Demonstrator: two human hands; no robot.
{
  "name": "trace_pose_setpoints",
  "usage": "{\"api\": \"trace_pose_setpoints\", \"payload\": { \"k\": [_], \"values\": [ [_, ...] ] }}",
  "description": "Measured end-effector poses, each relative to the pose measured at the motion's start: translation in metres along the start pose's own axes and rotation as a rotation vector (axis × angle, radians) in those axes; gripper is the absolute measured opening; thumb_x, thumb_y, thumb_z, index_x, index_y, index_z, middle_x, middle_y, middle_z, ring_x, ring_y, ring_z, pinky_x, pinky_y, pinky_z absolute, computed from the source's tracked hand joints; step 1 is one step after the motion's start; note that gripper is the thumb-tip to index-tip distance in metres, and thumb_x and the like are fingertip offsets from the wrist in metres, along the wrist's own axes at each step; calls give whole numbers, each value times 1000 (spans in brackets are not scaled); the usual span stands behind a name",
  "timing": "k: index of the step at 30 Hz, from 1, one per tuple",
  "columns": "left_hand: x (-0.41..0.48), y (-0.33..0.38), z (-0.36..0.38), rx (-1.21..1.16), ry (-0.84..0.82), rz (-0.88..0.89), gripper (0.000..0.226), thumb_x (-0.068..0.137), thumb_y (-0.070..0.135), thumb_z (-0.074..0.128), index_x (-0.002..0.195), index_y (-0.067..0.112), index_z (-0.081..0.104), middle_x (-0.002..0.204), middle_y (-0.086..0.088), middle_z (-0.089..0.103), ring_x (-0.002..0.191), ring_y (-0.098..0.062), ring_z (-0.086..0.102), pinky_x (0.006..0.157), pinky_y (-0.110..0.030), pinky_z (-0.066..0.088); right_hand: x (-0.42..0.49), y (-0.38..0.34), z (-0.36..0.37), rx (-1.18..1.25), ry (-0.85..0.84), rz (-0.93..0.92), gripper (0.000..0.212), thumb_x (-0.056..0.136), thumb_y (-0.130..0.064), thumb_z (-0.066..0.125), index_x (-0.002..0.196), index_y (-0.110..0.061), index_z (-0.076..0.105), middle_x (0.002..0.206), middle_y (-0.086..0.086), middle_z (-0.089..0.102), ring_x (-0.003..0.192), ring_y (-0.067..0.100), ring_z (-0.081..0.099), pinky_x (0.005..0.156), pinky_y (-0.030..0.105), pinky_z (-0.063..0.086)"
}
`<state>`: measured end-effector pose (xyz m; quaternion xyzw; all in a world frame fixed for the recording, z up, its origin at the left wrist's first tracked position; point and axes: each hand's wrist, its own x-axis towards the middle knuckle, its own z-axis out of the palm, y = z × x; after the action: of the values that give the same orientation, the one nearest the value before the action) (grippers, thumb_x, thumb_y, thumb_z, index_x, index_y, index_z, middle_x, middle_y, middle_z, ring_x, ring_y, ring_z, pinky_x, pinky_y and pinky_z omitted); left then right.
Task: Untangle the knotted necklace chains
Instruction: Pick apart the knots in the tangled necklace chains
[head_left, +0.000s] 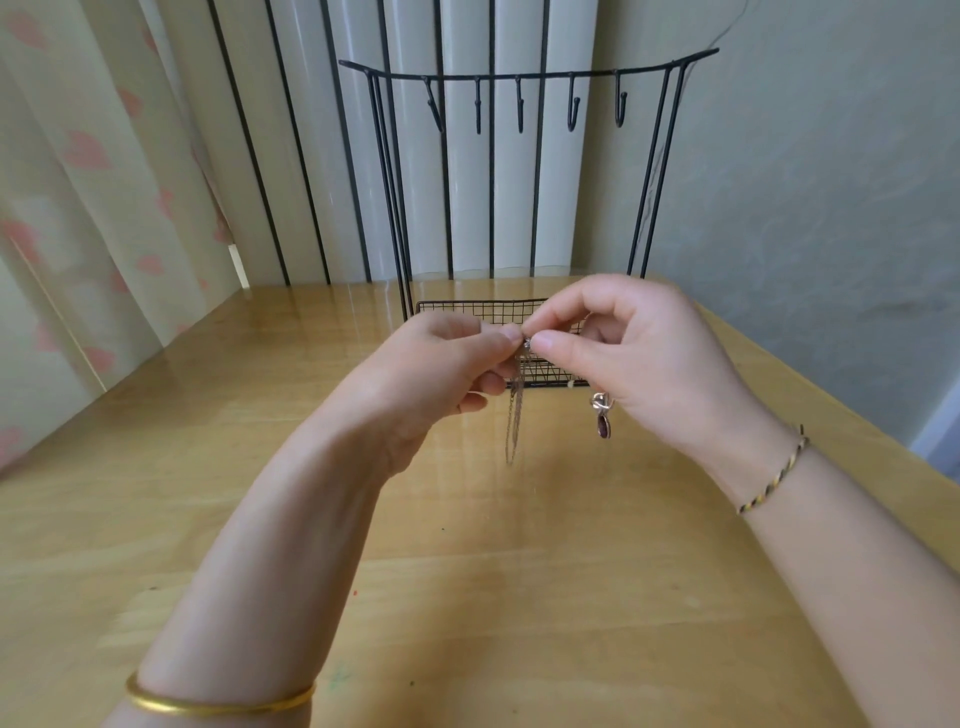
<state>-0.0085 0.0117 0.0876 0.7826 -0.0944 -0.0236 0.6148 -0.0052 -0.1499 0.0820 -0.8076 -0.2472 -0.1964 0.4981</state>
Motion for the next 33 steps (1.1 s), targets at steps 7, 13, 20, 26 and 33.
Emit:
{"api": "trace_pose_setpoints", "payload": {
  "k": [7,13,20,26,33],
  "values": [
    [2,-3,1,-63,17,-46,27,96,25,54,73,12,59,58,5,53,59,-10,47,62,-24,41,-1,1,2,-303,30,-192,8,80,-19,70,78,-25,66,80,-13,58,61,13,57,65,30,49],
    [3,-3,0,-63,16,-45,26,96,26,54,74,12,59,59,4,51,58,-11,45,62,-24,40,-2,7,7,-512,70,-332,5,83,-21,57,81,-19,62,73,-14,52,62,11,47,70,24,32],
    [2,-2,-4,-123,-47,-39,30,93,22,57,64,17,58,61,4,55,58,-9,49,63,-25,42,-4,6,10,-94,1,-147,15,87,-7,54,77,-19,51,66,-6,53,50,8,63,53,39,51],
    [1,0,-7,-150,-94,-12,23,92,20,57,71,13,58,62,4,57,58,-8,49,64,-23,41,0,7,12,400,-36,-48,15,85,7,50,80,-7,50,74,18,51,55,17,59,51,24,51],
    [1,2,-5,-100,32,41,29,95,17,54,67,13,58,63,1,53,59,-11,46,66,-26,40,2,13,11,414,-50,-59,7,82,-1,50,80,-8,51,78,14,49,65,30,58,60,18,50]
  ]
}}
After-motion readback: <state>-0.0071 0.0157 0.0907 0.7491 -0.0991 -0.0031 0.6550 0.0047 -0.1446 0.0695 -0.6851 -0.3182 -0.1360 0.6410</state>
